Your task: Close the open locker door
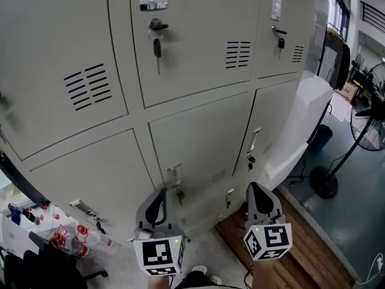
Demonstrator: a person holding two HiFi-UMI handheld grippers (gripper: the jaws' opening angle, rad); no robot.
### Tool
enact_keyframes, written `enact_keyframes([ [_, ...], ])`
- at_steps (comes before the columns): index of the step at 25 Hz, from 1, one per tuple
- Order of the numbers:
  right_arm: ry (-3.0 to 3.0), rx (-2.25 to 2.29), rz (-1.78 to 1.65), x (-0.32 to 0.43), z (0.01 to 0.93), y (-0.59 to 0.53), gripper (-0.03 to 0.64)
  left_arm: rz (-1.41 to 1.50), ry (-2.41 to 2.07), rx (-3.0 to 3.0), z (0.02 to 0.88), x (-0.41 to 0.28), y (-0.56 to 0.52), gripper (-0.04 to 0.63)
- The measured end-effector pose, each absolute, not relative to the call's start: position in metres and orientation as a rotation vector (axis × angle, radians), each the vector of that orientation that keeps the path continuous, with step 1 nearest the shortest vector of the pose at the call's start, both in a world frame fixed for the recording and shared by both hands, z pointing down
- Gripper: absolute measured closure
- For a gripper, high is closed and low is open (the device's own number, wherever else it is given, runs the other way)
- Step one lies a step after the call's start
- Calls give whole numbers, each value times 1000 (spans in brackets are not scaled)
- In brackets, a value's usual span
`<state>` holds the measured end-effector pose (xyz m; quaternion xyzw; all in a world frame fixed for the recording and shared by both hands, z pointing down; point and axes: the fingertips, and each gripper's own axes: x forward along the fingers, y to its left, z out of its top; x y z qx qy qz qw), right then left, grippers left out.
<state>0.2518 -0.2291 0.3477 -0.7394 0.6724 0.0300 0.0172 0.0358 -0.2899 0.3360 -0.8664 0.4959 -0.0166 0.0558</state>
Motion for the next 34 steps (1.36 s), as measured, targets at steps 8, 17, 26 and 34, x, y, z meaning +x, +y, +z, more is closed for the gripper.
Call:
enact_keyframes([
  [8,2099,-2271,72,252,350,-230,598,-43,1522,-2630,337,38,-290,594],
  [17,2113,-2260,79,252,349,-229,598,-37,1532,-2627,335,41,-289,594],
  [26,2104,-2265,78,259,349,-228,598,-43,1511,-2637,336,49,-288,594],
  [34,2104,-2269,78,263,348,-228,598,-48,1498,-2640,335,54,-288,594],
])
